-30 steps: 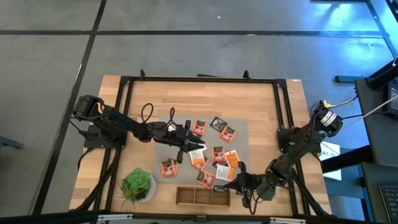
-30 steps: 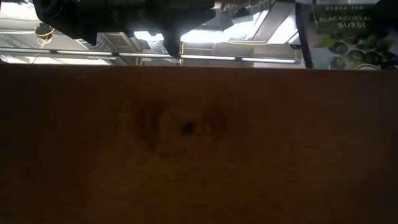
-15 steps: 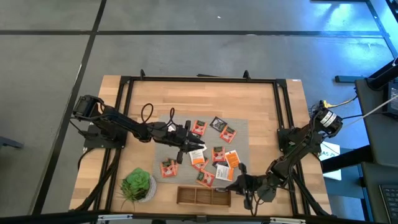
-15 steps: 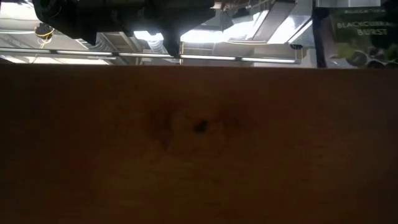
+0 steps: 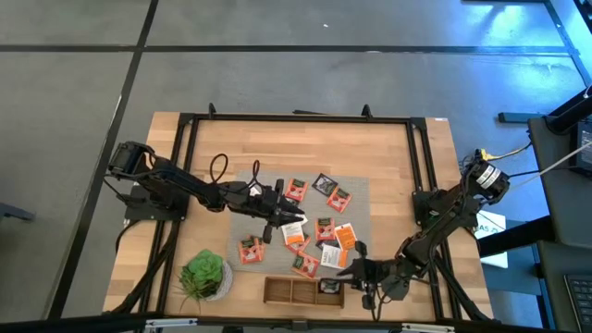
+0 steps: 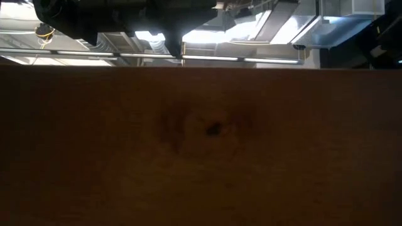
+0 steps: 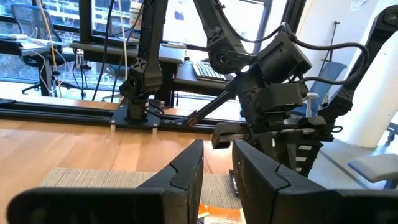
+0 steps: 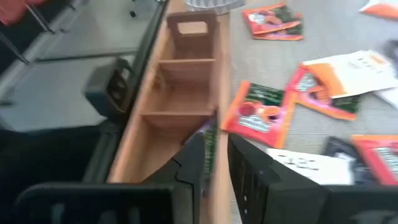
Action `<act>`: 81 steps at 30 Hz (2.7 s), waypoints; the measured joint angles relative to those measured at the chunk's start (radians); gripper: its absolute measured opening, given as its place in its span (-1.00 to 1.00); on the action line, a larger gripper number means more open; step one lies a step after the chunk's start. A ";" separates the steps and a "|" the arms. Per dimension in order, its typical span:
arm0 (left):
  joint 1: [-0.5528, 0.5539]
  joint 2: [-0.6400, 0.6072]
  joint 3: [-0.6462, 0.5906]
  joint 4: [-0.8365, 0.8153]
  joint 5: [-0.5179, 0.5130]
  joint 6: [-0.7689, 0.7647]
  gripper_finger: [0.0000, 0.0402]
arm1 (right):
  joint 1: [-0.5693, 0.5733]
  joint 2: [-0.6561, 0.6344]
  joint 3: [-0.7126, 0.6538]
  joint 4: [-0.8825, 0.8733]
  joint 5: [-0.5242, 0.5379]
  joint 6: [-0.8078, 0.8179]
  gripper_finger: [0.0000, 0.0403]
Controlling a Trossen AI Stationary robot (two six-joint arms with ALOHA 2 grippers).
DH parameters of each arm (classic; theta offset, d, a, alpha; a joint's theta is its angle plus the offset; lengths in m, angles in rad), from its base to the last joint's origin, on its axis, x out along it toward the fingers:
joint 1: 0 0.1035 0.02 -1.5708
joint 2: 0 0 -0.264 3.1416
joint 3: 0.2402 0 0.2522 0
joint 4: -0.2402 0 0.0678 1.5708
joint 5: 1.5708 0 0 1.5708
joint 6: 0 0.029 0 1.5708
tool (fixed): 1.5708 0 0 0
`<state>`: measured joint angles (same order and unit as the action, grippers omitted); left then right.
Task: Pick & Place Tea
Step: Put the black tea bag into the right section of the wooden organizer, then put the orange tea bag into the middle section of the wooden organizer
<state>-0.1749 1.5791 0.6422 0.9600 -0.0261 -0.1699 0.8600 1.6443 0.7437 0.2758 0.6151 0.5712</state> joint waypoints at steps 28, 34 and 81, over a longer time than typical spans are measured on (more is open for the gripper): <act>0.032 0.001 0.000 0.000 -0.107 0.150 -0.58 | -0.518 -0.260 0.000 -0.508 -0.041 -0.032 0.07; 0.054 0.001 0.000 0.001 -0.108 0.124 -0.60 | -0.627 -0.260 0.000 -0.440 -0.044 -0.107 0.23; 0.120 0.075 0.000 -0.381 -0.050 0.000 -0.98 | -0.759 -0.006 0.000 -0.437 -0.652 0.158 0.16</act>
<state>-0.0547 1.6543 0.6418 0.5793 -0.0765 -0.1699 0.1009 1.6386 0.7437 -0.1616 -0.0366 0.7288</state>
